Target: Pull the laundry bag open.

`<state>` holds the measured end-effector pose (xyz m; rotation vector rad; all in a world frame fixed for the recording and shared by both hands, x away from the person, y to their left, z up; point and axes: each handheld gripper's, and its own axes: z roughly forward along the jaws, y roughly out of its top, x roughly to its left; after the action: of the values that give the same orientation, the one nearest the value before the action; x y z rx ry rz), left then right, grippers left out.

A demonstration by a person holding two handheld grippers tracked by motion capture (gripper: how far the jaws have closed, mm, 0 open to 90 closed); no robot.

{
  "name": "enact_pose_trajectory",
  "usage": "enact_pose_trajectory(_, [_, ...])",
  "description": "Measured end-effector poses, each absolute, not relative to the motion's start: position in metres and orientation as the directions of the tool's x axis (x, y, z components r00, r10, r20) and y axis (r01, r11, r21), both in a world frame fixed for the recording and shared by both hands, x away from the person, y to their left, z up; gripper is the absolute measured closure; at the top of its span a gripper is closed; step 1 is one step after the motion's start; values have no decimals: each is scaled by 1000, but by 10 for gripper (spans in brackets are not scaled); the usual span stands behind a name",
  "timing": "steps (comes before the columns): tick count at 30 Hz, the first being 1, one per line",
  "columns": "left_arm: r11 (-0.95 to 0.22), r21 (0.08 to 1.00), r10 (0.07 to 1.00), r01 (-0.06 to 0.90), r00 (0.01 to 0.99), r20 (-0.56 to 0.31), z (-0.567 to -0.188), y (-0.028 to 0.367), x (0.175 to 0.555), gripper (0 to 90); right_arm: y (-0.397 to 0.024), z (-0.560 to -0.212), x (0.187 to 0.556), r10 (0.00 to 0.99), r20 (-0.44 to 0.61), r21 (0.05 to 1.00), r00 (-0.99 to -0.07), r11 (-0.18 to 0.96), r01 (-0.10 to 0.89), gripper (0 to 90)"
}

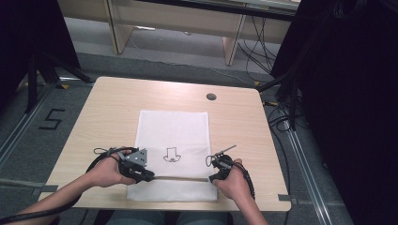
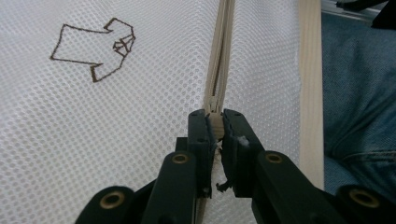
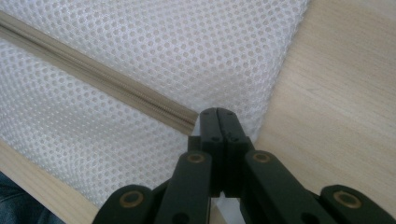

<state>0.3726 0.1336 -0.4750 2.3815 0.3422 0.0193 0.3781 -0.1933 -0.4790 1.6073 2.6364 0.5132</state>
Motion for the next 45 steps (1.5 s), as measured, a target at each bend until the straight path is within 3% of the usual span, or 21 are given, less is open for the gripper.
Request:
enact_pose_trajectory(9, [-710, 667, 240, 227, 968, -75, -475, 134, 372, 817, -193, -480, 378, 868, 151, 295, -473, 417, 860, 900])
enact_pose_trajectory(10, [-709, 669, 236, 223, 969, -72, -475, 135, 373, 818, -191, -478, 377, 870, 197, 262, -452, 397, 880, 900])
enact_pose_trajectory(32, [-704, 670, 249, 236, 965, -78, -476, 144, 372, 818, -194, -481, 379, 859, 153, 304, -488, 429, 851, 900])
enact_pose_trajectory(35, [-700, 671, 258, 245, 963, -82, -476, 146, 371, 817, -192, -479, 377, 871, 181, 281, -457, 400, 872, 900])
enact_pose_trajectory(37, [-699, 672, 257, 244, 963, -82, -476, 146, 371, 818, -194, -480, 379, 851, 162, 313, -499, 435, 844, 900])
enact_pose_trajectory(45, [-700, 671, 255, 244, 963, -84, -475, 147, 372, 818, -195, -480, 380, 847, 155, 316, -508, 445, 838, 900])
